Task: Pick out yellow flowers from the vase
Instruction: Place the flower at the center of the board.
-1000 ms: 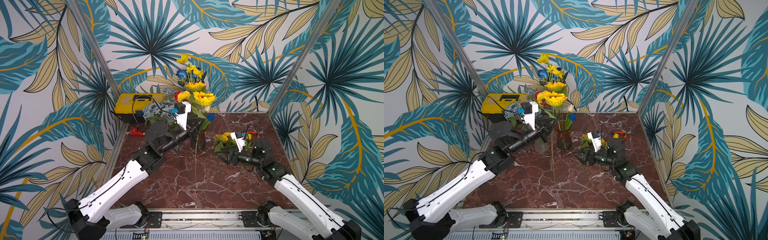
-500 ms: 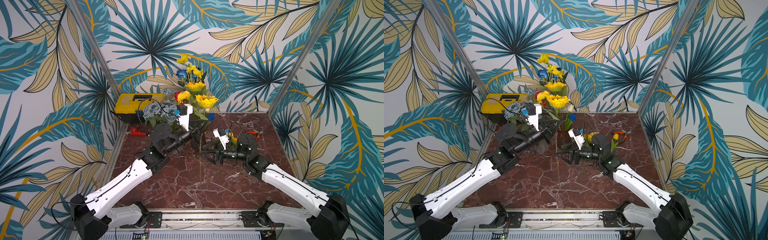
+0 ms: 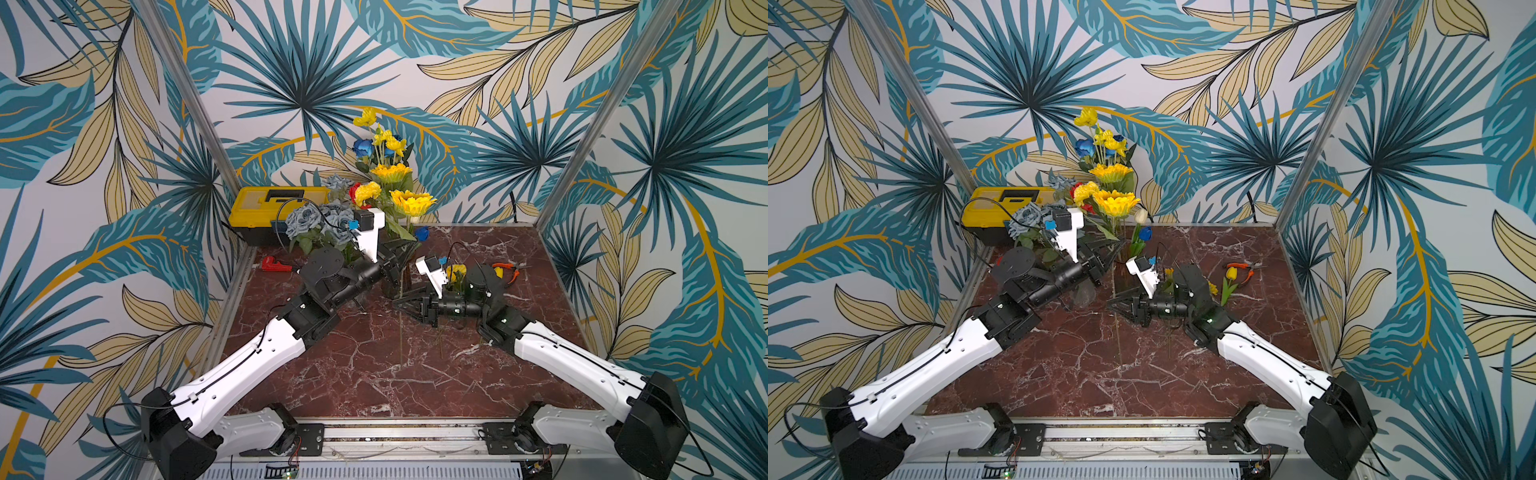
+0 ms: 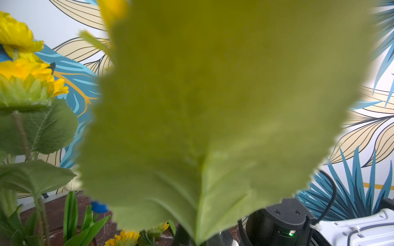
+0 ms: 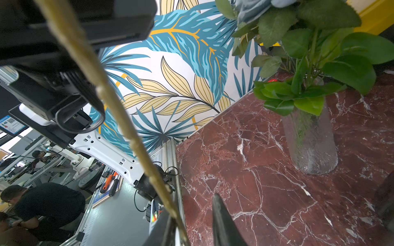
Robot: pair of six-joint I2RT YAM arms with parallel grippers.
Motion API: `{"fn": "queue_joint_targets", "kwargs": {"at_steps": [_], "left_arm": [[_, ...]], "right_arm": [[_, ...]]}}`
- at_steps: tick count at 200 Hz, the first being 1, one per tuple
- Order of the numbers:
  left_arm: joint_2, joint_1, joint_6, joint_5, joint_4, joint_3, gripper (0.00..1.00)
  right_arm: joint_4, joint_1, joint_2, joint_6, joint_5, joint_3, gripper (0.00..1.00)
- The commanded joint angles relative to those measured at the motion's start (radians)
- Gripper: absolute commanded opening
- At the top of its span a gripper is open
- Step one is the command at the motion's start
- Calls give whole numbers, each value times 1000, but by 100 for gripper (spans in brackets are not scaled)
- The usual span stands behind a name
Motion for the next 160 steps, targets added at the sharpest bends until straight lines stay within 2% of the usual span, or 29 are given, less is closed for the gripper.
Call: {"fn": "queue_joint_targets", "kwargs": {"at_steps": [1,35,60,86,116,144,160], "left_arm": [[-9,3,2,-7,34,-2,0],[-13,1,12,-29,34,-7,0],[-17,2,13,-57,34,-15,7],[-19,3,16,-57,34,-20,18],[-28,3,23,-55,34,-27,42],[-46,3,38,-56,32,-41,59],[-65,3,56,-68,32,-53,63]], "right_arm": [[12,5,-7,-5,21,16,21],[10,5,-16,-3,27,13,12],[14,6,-20,5,34,10,4],[21,5,-27,8,42,8,0],[12,6,-52,8,95,4,0],[-19,4,-96,-1,206,-7,0],[-117,1,-129,-23,309,13,0]]}}
